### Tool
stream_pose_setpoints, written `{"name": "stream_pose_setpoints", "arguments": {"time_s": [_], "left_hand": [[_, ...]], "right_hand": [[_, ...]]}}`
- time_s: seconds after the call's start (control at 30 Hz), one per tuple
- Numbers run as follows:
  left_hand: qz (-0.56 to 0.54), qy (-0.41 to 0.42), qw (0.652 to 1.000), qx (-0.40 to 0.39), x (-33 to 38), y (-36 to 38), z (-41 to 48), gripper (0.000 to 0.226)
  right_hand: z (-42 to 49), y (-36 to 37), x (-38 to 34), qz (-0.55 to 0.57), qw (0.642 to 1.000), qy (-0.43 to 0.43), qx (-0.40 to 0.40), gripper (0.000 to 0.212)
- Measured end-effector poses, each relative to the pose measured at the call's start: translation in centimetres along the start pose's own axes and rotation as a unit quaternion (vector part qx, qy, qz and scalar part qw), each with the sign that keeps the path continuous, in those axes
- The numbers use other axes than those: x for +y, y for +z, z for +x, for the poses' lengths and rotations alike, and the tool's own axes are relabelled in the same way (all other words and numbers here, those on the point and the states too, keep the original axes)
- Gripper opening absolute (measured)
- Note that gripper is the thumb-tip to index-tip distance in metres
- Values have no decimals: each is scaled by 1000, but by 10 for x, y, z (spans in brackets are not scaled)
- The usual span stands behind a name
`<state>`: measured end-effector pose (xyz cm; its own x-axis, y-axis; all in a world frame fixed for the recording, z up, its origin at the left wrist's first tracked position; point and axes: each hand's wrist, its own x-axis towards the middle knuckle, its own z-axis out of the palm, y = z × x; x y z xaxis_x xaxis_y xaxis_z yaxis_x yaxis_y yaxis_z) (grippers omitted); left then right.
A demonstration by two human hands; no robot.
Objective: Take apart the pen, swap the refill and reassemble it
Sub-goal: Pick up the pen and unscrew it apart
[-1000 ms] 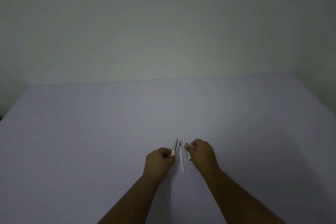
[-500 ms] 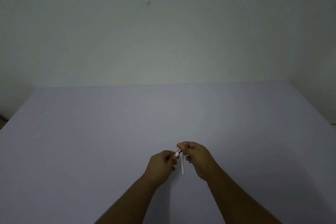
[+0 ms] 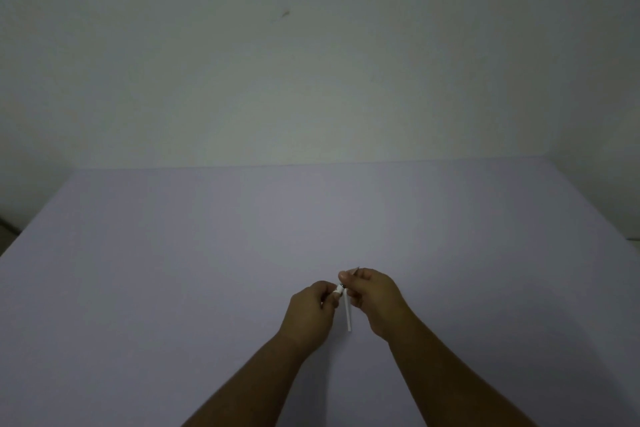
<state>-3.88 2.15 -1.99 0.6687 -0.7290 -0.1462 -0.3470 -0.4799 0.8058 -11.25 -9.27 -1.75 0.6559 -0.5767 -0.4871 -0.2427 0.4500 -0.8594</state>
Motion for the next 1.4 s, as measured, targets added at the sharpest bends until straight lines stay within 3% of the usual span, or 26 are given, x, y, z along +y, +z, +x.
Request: {"name": "stream_pose_setpoints", "arguments": {"time_s": [0.1, 0.3, 0.4, 0.6, 0.7, 0.87, 1.0, 1.13, 1.4], "left_hand": [[16, 6, 1000, 9, -1, -1, 1, 20], [21, 8, 1000, 8, 1, -2, 0, 20], [33, 8, 999, 15, 0, -3, 2, 20], [34, 7, 999, 10, 2, -2, 3, 21], [38, 6, 999, 9, 2, -1, 5, 21], [37, 7, 999, 7, 1, 1, 6, 20], [40, 5, 999, 7, 0, 2, 7, 20], [38, 5, 999, 6, -1, 2, 8, 20], [40, 4, 999, 6, -1, 3, 7, 20]], "right_hand": [[0, -1, -1, 44, 999, -5, -26, 11], [-2, 0, -4, -17, 1000, -4, 9, 2], [-1, -1, -6, 26, 999, -10, -15, 15], [-1, 0, -6, -33, 999, -9, 9, 3], [2, -1, -8, 27, 1000, -8, -11, 20], [2, -1, -9, -32, 999, 1, 10, 4], [4, -2, -10, 23, 1000, 0, -13, 22], [5, -2, -9, -44, 999, 11, 13, 6], [5, -5, -8, -37, 999, 9, 15, 11]]}}
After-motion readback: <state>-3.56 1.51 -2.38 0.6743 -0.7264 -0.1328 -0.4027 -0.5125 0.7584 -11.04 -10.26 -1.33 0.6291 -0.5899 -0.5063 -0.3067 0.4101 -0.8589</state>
